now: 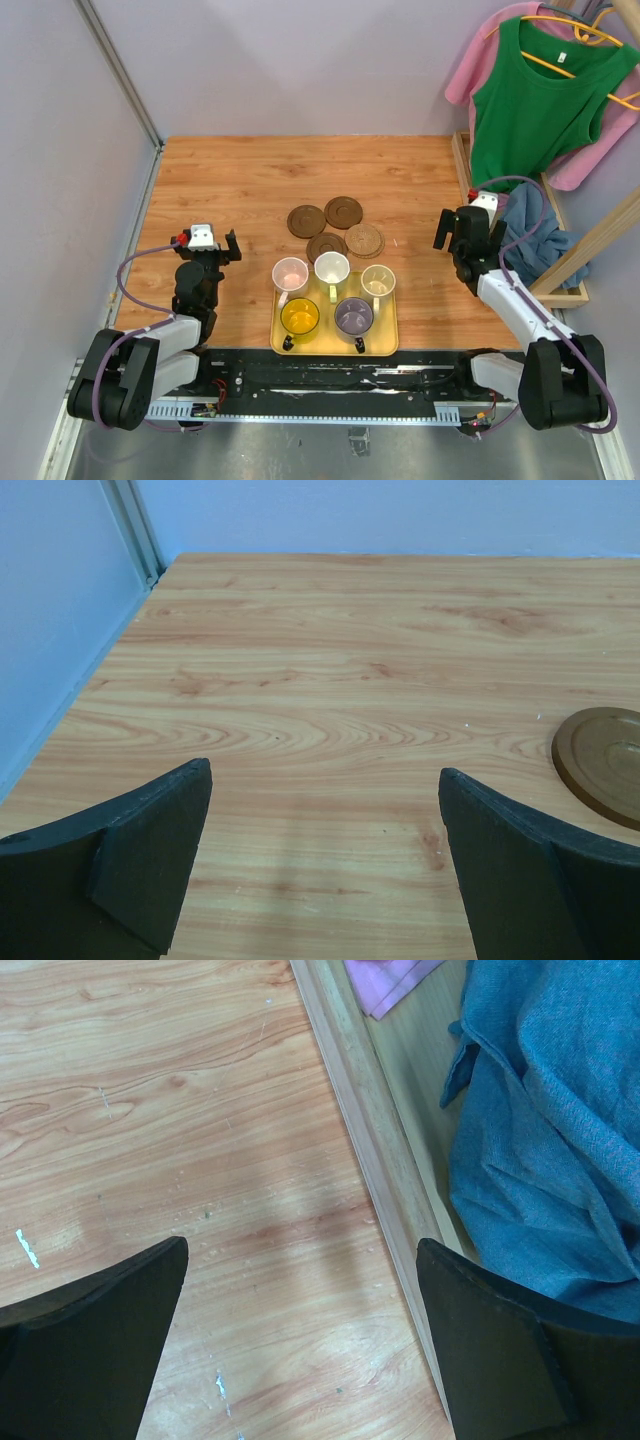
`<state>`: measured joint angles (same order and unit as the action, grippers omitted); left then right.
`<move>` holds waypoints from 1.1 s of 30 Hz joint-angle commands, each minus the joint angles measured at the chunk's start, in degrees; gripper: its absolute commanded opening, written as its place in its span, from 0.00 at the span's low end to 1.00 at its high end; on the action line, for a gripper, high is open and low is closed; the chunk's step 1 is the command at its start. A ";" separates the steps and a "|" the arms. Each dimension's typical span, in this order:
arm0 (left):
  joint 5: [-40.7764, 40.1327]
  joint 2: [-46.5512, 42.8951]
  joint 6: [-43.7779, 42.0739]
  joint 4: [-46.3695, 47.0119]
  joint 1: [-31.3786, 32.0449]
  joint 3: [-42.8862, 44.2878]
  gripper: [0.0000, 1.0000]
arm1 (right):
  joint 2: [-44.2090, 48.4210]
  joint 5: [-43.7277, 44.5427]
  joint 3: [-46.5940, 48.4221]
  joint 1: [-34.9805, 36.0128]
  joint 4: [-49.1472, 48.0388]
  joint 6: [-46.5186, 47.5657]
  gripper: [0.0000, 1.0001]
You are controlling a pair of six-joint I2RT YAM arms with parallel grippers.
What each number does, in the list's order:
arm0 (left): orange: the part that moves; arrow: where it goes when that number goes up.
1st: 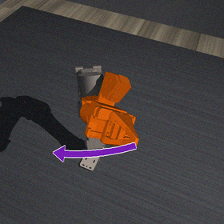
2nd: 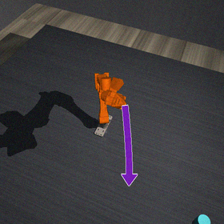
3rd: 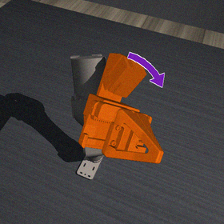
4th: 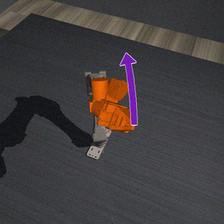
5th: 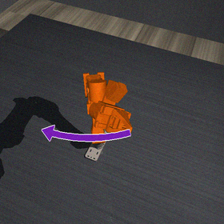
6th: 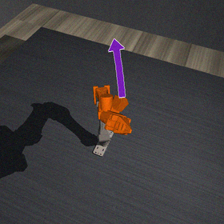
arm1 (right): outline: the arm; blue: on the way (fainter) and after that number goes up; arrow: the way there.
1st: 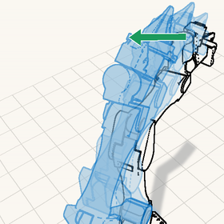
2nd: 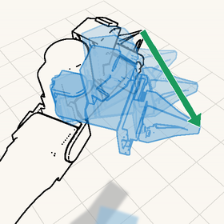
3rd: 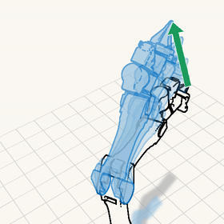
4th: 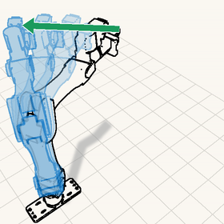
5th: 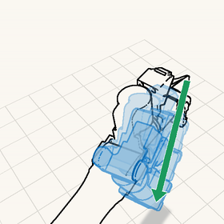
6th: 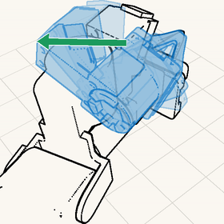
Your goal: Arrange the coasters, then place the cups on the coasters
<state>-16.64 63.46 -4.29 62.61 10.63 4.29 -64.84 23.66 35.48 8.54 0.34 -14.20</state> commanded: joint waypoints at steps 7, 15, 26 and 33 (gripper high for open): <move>-0.36 -1.35 -0.96 1.29 0.25 0.63 1.00 | -1.27 1.28 1.67 0.94 0.04 -0.79 0.98; 1.82 -8.24 -0.81 -6.47 0.88 1.10 1.00 | -1.48 -0.96 4.12 0.97 2.14 1.17 0.98; 4.27 -12.81 3.34 -24.13 1.50 12.50 1.00 | -6.04 -8.59 13.46 1.69 6.64 1.76 0.99; 9.00 -2.45 9.36 -28.65 3.27 20.13 1.00 | -13.32 -12.05 18.33 7.92 6.45 3.31 0.83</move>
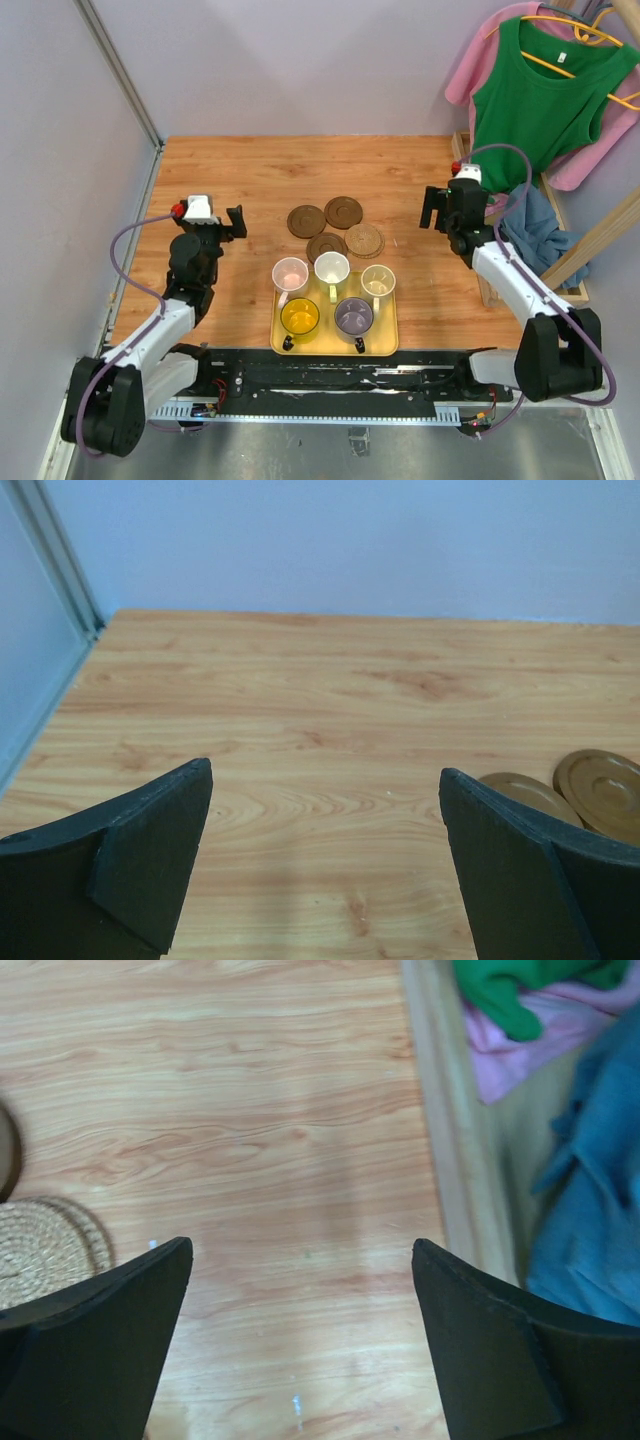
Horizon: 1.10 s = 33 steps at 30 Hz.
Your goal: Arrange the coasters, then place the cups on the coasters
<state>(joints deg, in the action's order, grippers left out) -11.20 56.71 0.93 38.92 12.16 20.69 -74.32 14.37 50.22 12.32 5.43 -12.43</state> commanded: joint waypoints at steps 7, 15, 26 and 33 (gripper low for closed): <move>4.33 10.81 0.83 -4.56 7.73 7.42 1.00 | -13.54 -4.46 9.41 12.19 2.47 4.00 0.47; 11.09 19.37 4.04 -3.54 7.96 11.87 0.61 | -18.46 -14.29 11.49 13.26 0.95 0.10 0.12; 12.92 32.40 6.56 -9.57 8.09 22.42 0.01 | -22.41 -22.69 10.55 14.38 -0.09 -3.51 0.21; 14.51 33.21 8.30 -9.63 8.25 23.01 0.08 | -22.01 -18.76 10.35 14.38 0.57 -3.12 0.74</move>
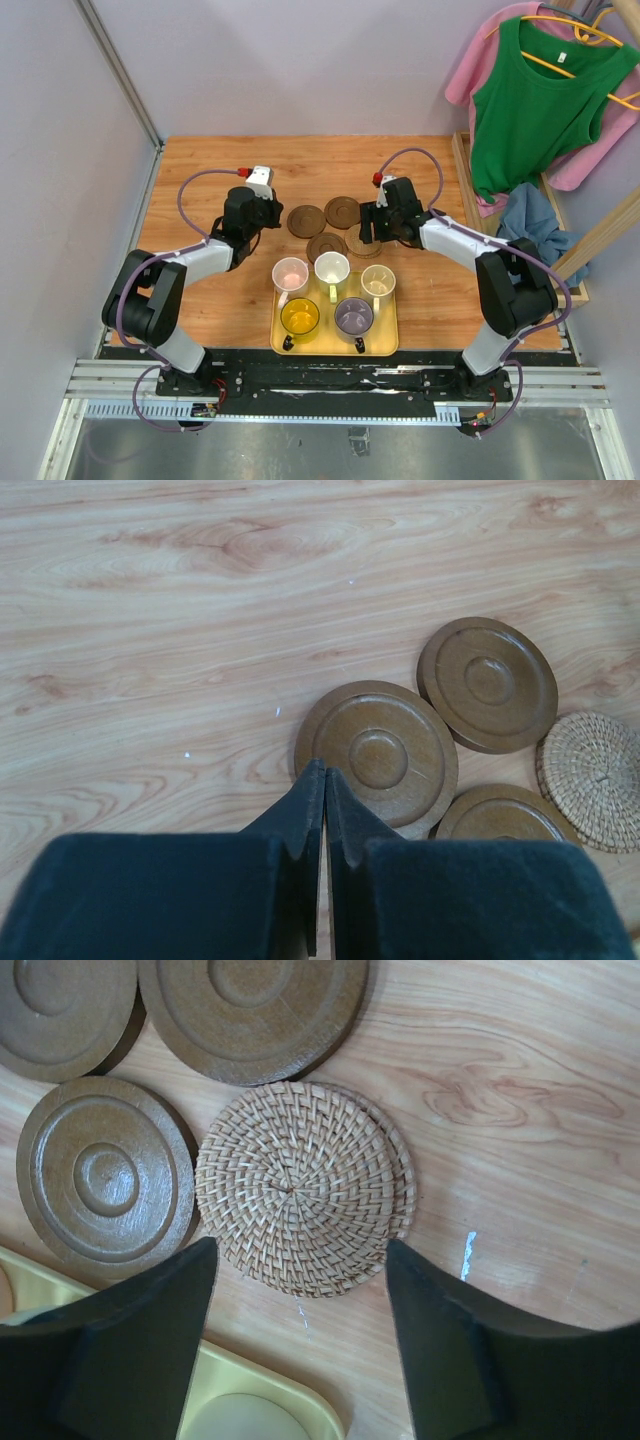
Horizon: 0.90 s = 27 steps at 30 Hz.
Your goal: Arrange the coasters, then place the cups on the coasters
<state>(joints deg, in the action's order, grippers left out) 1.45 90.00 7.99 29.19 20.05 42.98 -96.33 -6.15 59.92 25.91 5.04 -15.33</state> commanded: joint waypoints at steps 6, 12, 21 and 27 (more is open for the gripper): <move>2.15 1.57 -0.10 -1.83 0.49 2.76 0.10 | -3.34 2.60 2.87 0.89 2.62 -1.39 0.98; 1.81 1.41 0.20 -1.23 0.50 1.52 0.11 | -5.48 3.21 3.77 1.93 3.27 -0.98 0.98; 1.57 1.67 0.63 -0.88 0.46 -0.54 0.11 | -6.11 4.01 3.96 3.27 2.20 0.05 0.98; 1.24 1.33 0.55 -1.33 0.47 -1.09 0.11 | -9.32 5.85 5.56 4.49 4.66 0.40 0.98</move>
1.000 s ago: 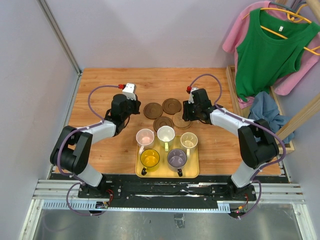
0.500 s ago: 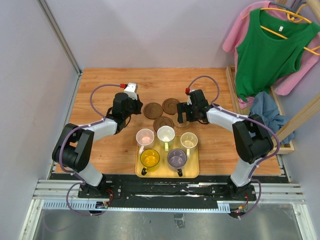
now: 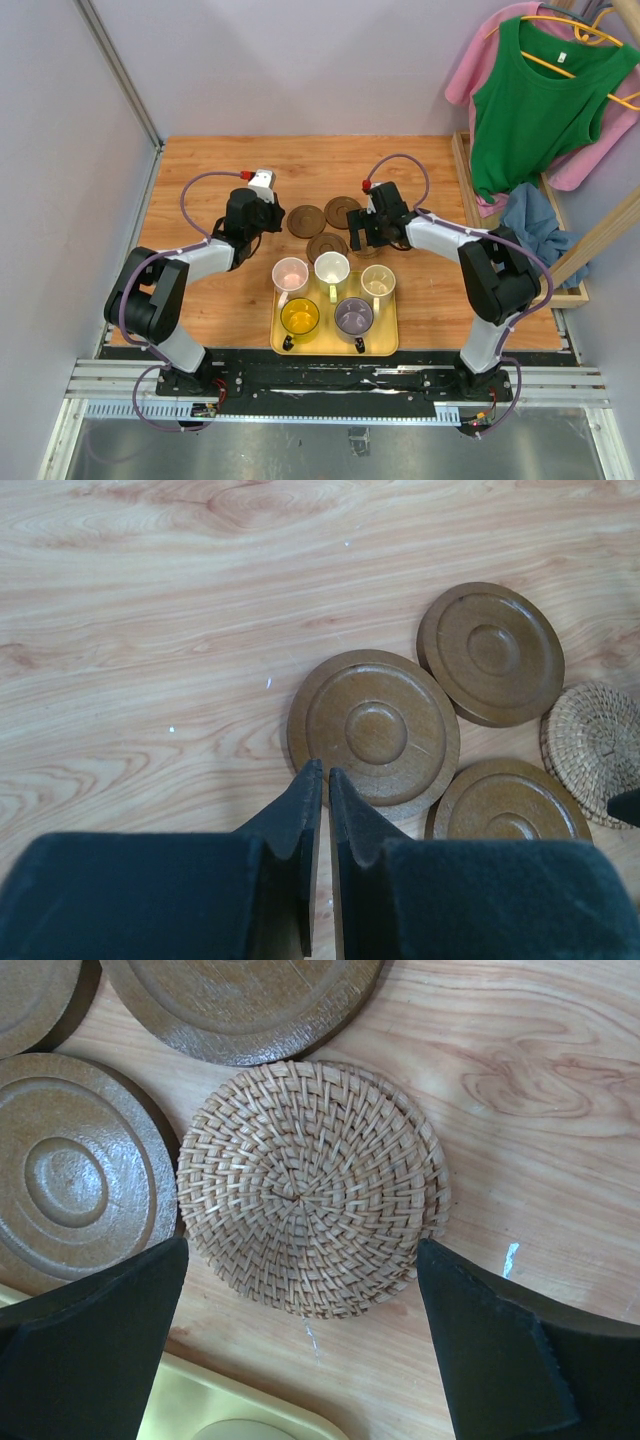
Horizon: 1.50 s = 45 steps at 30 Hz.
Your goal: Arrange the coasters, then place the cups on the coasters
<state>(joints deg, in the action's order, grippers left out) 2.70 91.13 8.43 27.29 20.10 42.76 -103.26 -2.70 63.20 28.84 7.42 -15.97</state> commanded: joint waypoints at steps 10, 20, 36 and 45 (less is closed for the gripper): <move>-0.64 0.91 0.15 0.05 0.39 -0.85 0.11 | -7.55 6.75 5.59 2.96 6.75 1.54 0.98; -0.98 1.67 0.49 -0.68 0.42 -0.79 0.10 | -6.07 10.16 6.36 3.11 7.45 1.72 0.80; -1.42 2.04 0.90 -1.35 0.47 -1.10 0.10 | -6.40 5.59 8.45 3.23 6.53 2.85 0.01; -1.88 2.05 0.52 -2.30 0.42 -0.61 0.10 | -6.53 3.56 12.43 3.23 5.38 4.29 0.01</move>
<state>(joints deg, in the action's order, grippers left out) 1.30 92.77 9.28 25.28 20.12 42.30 -107.83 0.45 74.02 31.22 8.86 -14.72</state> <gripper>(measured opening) 0.102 0.140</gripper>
